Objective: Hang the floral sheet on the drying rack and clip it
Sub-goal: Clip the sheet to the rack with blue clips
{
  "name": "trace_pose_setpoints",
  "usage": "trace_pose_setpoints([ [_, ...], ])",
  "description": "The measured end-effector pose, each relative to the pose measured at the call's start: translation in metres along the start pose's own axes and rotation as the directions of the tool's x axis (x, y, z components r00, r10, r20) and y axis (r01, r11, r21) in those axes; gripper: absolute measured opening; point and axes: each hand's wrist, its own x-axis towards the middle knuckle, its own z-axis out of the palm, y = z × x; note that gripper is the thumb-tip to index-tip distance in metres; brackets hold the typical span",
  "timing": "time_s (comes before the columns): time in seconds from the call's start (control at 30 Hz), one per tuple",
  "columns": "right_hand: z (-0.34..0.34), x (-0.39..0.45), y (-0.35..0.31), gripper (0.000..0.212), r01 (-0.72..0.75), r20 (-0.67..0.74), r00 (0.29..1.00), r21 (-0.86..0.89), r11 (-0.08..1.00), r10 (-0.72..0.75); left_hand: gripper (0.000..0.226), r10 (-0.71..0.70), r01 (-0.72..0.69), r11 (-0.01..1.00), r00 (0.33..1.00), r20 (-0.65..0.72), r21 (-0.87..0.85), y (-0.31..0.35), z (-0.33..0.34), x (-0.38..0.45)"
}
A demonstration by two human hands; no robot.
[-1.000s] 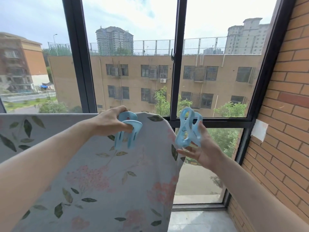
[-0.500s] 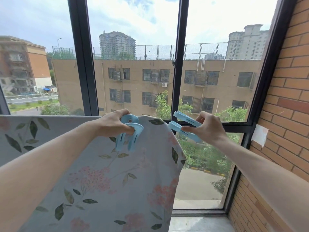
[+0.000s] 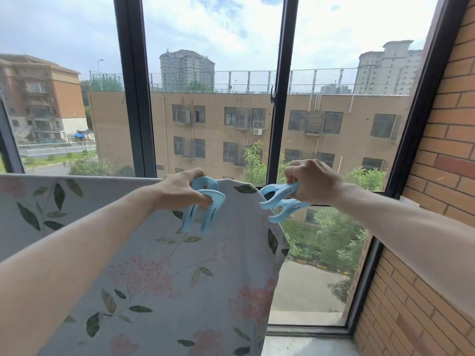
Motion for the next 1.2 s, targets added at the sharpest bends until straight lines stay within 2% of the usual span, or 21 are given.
trace_pose_setpoints([
  [0.17,0.005,0.014,-0.01,0.019,0.042,0.056,0.998,-0.064,0.997,-0.038,0.038,-0.003,0.003,1.0,1.0,0.006,0.002,-0.001,0.002,0.0],
  [0.3,0.016,0.023,-0.021,0.024,0.08,0.085,0.993,-0.038,0.996,-0.077,0.04,-0.01,0.01,1.0,1.0,-0.003,0.001,-0.004,0.002,0.0],
  [0.8,0.035,0.023,-0.014,0.015,0.105,0.018,0.994,-0.026,0.994,-0.105,0.038,-0.014,0.014,0.999,1.0,-0.01,-0.034,-0.01,0.002,0.002],
  [0.93,0.036,0.017,-0.016,0.027,0.035,0.081,0.996,-0.023,0.999,-0.033,0.039,-0.017,0.016,0.999,1.0,-0.007,-0.044,-0.012,0.004,0.005],
  [1.1,0.035,0.005,-0.014,0.037,-0.131,0.047,0.991,0.184,0.974,0.125,0.042,-0.008,0.007,0.998,1.0,-0.018,-0.059,-0.012,0.007,0.008],
  [1.2,0.036,-0.005,-0.022,0.043,-0.185,0.021,0.982,0.243,0.952,0.185,0.051,-0.003,0.001,0.999,0.999,-0.046,-0.04,-0.014,0.01,0.008],
])
